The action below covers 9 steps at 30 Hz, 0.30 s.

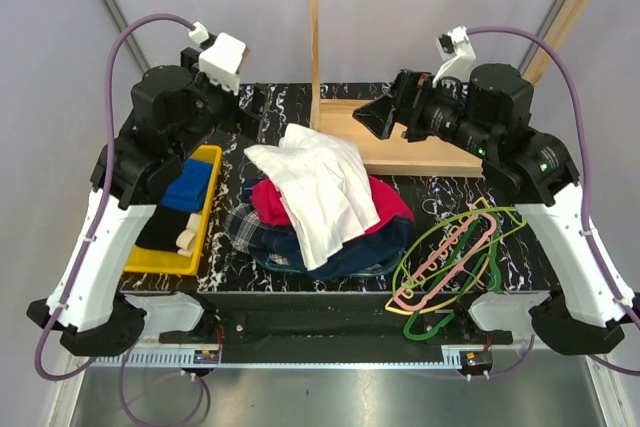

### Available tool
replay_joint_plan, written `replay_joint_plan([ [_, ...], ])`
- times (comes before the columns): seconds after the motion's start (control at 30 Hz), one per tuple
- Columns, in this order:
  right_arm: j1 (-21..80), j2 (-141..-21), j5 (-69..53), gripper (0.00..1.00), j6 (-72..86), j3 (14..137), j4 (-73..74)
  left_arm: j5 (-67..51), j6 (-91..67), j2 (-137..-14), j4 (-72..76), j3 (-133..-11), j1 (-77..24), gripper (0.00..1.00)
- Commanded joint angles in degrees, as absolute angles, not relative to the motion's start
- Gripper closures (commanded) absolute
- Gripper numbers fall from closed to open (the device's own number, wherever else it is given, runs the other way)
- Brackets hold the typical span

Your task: Remove the skirt from the hanger

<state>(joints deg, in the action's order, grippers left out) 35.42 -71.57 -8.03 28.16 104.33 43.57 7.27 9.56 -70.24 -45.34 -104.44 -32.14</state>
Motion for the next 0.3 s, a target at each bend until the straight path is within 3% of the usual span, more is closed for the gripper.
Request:
replay_joint_plan([
  [0.0,35.86,-72.6,-14.94,0.0,26.45,110.47,38.06,0.44,0.18,-69.7,-51.5,-104.42,-27.69,0.01],
  [0.27,35.77,-74.8,-12.31,0.0,32.61,114.53,40.87,-2.37,-2.54,-68.03,-51.77,-102.57,-23.91,0.01],
])
